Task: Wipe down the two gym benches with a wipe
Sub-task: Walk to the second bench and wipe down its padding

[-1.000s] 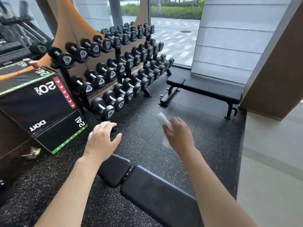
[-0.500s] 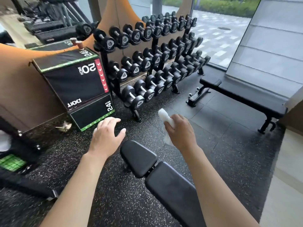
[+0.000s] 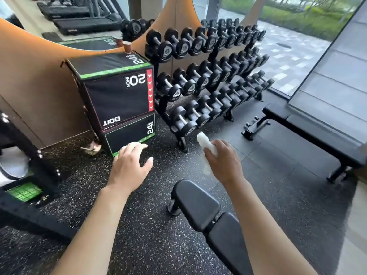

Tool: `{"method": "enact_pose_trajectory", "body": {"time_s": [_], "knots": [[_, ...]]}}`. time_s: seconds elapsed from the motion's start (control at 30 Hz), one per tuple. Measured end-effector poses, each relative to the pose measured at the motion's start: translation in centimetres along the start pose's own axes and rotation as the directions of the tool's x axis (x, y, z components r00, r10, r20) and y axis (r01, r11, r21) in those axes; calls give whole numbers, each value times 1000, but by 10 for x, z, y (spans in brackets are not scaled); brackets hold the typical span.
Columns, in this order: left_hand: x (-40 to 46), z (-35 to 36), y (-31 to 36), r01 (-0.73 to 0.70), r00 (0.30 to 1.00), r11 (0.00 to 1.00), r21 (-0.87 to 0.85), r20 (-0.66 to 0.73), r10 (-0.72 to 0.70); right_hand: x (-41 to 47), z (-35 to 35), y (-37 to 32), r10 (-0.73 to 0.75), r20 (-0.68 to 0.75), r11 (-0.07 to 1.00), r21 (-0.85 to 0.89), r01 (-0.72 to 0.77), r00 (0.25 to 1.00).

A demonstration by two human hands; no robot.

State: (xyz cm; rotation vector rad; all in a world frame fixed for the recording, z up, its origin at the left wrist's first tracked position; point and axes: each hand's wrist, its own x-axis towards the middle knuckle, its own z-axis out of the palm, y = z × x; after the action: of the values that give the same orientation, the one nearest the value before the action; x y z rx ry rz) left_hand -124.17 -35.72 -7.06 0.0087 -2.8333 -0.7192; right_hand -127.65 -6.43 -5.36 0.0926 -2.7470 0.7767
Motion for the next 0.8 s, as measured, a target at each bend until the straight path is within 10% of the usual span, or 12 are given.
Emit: {"method": "enact_pose_trajectory", "body": {"time_s": [0.8], "knots": [[119,-58,-141,169,980,979,110,-124,-155,170,146,-126,-180,136,982,76,171,974]]}}
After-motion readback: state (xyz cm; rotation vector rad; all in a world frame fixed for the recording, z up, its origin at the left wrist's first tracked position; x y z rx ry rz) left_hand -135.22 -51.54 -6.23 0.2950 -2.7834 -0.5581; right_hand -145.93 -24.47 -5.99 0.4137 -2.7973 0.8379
